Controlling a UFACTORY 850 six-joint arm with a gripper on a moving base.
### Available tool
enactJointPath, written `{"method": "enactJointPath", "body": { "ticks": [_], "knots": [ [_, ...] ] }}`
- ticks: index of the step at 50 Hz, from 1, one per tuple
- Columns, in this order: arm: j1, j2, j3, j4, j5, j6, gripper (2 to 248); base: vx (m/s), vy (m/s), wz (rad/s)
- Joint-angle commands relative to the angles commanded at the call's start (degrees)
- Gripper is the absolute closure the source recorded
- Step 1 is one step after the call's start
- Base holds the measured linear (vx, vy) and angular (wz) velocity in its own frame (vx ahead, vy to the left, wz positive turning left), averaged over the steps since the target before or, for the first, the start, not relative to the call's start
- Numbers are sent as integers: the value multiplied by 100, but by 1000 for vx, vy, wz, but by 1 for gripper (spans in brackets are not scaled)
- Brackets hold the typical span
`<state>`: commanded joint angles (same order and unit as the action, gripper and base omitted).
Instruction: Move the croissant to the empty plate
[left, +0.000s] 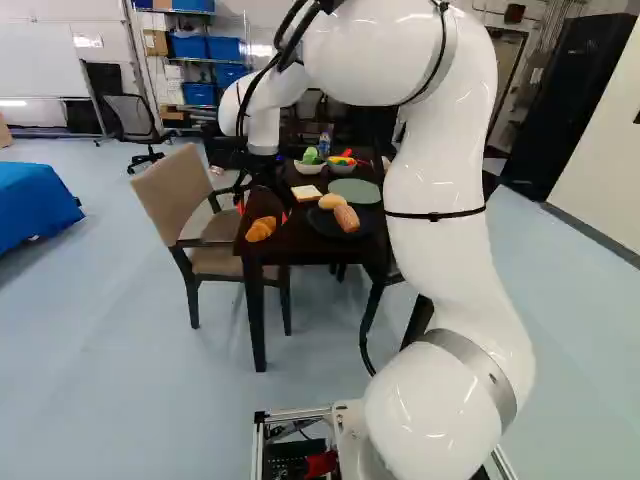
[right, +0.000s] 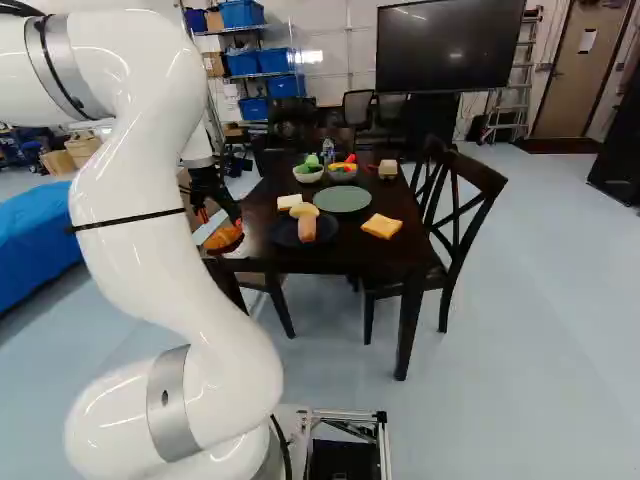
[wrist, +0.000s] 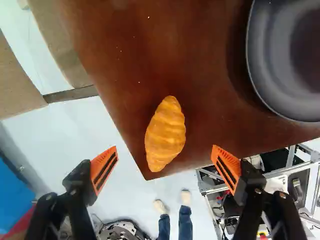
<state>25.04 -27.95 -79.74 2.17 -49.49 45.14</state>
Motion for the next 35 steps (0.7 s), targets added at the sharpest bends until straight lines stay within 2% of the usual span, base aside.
{"method": "enactJointPath", "body": {
  "ticks": [22, 35],
  "knots": [
    [0, -306, -85, 0, 38, 0, 3, 0, 0, 0],
    [0, -306, -85, 0, 99, 0, 3, 0, 0, 0]
  ]
}}
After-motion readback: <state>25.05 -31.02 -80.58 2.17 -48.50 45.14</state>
